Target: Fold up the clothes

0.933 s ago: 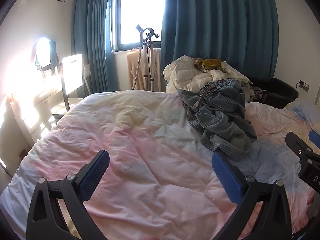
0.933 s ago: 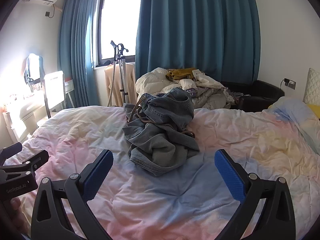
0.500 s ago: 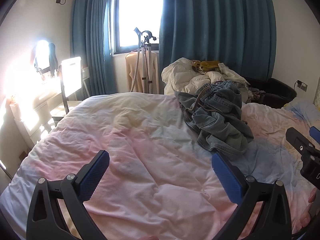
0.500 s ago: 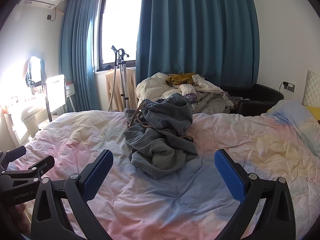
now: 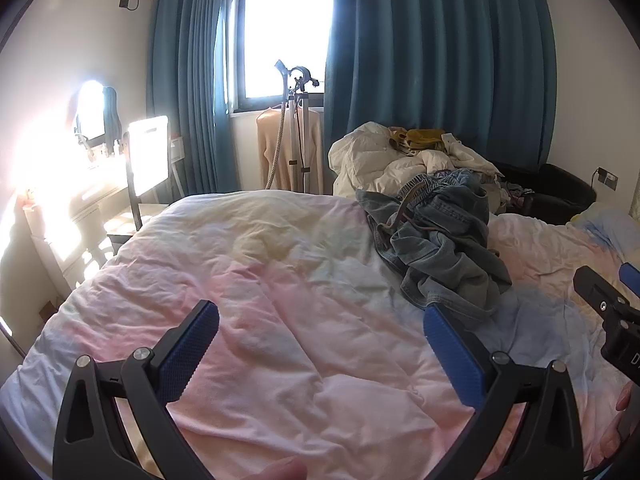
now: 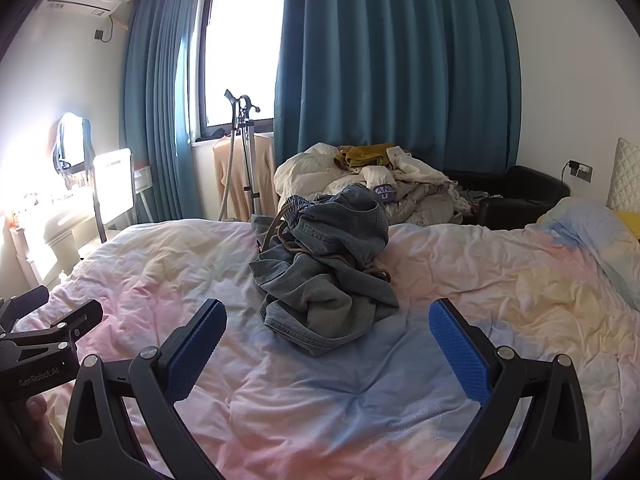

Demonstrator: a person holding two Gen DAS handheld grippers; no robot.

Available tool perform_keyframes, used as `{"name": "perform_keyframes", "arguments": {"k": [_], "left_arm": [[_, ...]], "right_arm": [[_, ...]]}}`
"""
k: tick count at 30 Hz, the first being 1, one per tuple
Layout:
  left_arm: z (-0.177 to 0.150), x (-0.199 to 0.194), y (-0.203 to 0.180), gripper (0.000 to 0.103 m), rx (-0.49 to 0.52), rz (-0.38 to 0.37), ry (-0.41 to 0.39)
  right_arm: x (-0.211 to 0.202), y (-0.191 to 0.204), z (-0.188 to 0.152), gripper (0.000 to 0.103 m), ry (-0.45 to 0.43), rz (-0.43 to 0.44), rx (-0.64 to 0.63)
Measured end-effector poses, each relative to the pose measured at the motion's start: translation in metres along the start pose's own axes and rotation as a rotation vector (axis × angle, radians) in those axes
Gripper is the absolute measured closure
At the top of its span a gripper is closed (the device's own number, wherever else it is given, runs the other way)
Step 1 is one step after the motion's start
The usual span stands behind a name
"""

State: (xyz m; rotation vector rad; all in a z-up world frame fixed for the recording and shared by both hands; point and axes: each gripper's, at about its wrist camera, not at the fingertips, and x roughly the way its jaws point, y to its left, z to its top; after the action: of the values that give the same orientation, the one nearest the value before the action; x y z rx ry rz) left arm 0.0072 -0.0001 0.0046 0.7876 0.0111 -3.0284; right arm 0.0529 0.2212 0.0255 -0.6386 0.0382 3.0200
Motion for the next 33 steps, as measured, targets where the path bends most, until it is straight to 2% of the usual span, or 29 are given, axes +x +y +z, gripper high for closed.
{"name": "perform_keyframes", "arguments": {"k": [9, 17, 26, 29, 33], "left_arm": [[0.001, -0.001, -0.002, 0.000, 0.009, 0.012, -0.017], [0.001, -0.006, -0.005, 0.000, -0.004, -0.046, -0.047], [-0.002, 0.005, -0.002, 0.000, 0.001, -0.025, 0.018], [-0.004, 0.005, -0.002, 0.000, 0.016, -0.007, 0.012], [-0.005, 0.007, 0.001, 0.000, 0.003, -0.020, 0.026]], "right_arm": [[0.001, -0.003, -0.001, 0.000, -0.002, 0.006, 0.014], [0.006, -0.002, -0.004, 0.000, -0.008, -0.007, 0.010], [0.010, 0.001, -0.007, 0.000, -0.014, -0.023, 0.000], [0.011, 0.002, -0.007, 0.000, -0.014, -0.020, 0.006], [0.011, 0.003, -0.007, 0.000, -0.019, -0.014, 0.015]]}}
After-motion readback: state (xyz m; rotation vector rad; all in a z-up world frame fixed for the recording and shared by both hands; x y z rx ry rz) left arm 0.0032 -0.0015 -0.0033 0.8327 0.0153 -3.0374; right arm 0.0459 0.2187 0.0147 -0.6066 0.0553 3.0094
